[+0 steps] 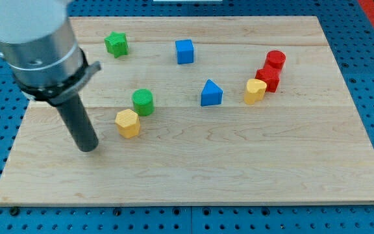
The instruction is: Push yellow hexagon diagonally to the yellow heart
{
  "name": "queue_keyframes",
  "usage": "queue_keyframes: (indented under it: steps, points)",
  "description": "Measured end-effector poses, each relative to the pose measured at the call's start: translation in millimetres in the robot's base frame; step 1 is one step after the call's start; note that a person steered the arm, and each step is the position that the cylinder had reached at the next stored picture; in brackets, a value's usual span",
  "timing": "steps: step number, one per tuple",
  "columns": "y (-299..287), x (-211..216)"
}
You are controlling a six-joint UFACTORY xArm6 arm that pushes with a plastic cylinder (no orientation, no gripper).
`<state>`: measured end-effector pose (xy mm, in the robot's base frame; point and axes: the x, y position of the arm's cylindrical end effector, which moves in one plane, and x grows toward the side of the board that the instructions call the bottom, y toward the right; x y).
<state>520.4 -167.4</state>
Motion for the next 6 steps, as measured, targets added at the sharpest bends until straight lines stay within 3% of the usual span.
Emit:
queue_keyframes:
  steps: [3, 5, 6]
  points:
    - [122.8, -80.4]
    - [209.5, -72.7]
    - [173.3, -43.3]
